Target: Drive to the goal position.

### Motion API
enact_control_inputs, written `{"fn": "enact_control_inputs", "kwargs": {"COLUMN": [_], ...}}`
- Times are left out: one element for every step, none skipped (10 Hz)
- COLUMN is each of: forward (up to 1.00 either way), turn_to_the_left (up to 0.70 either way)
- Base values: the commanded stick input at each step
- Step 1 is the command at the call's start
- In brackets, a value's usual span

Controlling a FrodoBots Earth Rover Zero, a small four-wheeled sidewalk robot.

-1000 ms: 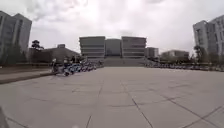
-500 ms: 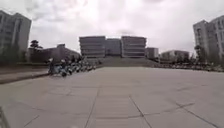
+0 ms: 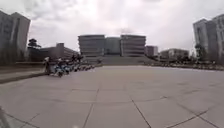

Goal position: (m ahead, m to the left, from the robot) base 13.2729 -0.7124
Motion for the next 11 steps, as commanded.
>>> {"fn": "enact_control_inputs", "kwargs": {"forward": [0.7, 0.7, 0.7, 0.7, 0.7, 0.7, 0.7, 0.7, 0.7, 0.7, 0.7], "turn_to_the_left": [0.0, 0.0, 0.0, 0.0, 0.0, 0.0, 0.0, 0.0, 0.0, 0.0, 0.0]}}
